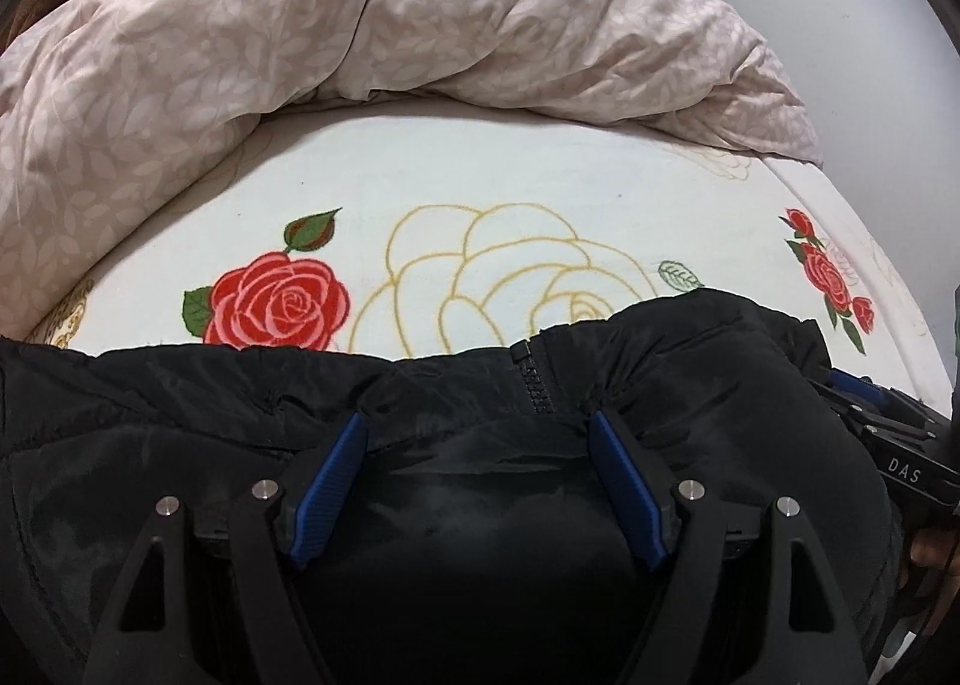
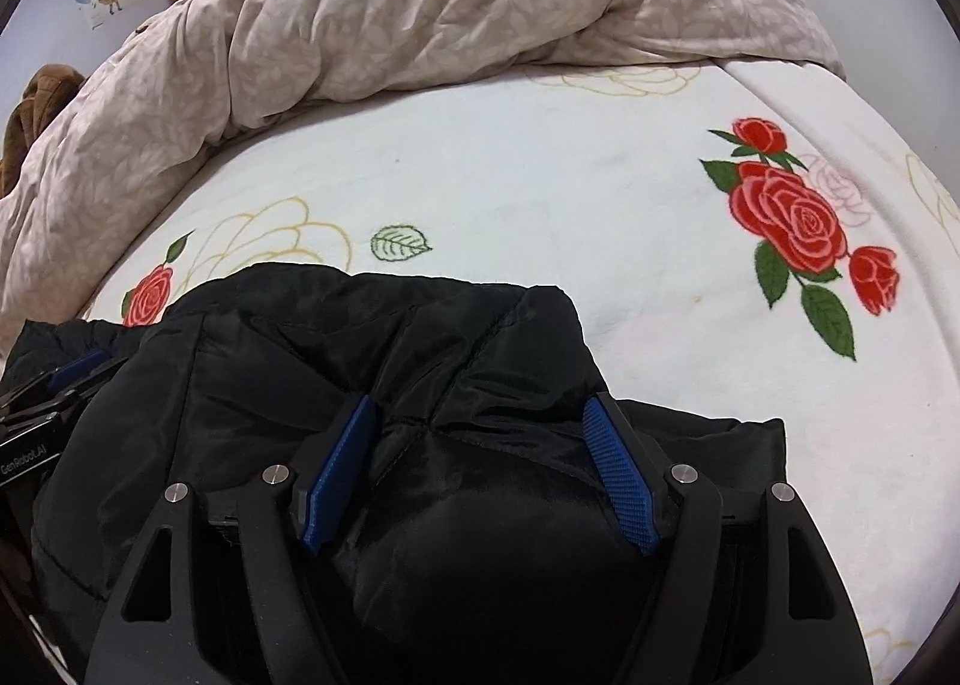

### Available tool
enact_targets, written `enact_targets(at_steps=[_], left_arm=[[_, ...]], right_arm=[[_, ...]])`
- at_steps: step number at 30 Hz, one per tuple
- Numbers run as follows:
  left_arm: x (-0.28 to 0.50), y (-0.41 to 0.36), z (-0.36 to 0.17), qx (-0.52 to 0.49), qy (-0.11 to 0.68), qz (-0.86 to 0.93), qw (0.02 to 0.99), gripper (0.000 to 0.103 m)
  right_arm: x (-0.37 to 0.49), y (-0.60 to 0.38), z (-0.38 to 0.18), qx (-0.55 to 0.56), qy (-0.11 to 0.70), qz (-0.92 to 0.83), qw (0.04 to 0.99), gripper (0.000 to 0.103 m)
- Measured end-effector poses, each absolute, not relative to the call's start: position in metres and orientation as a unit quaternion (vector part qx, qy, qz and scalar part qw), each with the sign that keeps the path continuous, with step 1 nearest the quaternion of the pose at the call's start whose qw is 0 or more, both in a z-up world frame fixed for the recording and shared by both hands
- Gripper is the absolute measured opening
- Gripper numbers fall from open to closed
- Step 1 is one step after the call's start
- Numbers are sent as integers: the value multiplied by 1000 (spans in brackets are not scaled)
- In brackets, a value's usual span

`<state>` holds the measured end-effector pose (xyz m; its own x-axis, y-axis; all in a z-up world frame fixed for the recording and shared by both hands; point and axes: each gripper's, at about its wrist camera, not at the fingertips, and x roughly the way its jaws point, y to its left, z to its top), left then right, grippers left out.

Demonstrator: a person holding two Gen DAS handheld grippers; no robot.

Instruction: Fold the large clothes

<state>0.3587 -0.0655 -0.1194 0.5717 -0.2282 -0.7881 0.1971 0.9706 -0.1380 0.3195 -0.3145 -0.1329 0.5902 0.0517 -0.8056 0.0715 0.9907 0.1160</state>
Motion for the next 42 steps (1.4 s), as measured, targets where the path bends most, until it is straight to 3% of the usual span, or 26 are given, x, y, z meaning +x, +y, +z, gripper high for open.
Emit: enact_targets(at_steps=[6, 13, 19, 23, 27, 32, 42], left_arm=[[351, -52, -86, -9, 450, -114, 886, 76], [324, 35, -60, -12, 410, -61, 910, 76], [320, 85, -100, -35, 430, -11, 902, 78], [321, 87, -117, -53, 421, -6, 906, 80], [321, 83, -108, -46, 428, -1, 903, 78], [291, 104, -83, -59, 393, -19, 918, 78], [294, 117, -123, -96, 394, -8, 914, 81]], right_arm=[[314, -315, -107, 68, 457, -17, 887, 71], [275, -282, -48, 88, 404, 34, 910, 71], [305, -242, -97, 33, 466, 47, 883, 71], [317, -250, -118, 46, 464, 56, 883, 71], [316, -251, -109, 43, 466, 54, 882, 70], [273, -290, -70, 60, 407, 30, 911, 70], [270, -320, -114, 57, 418, -17, 906, 69]])
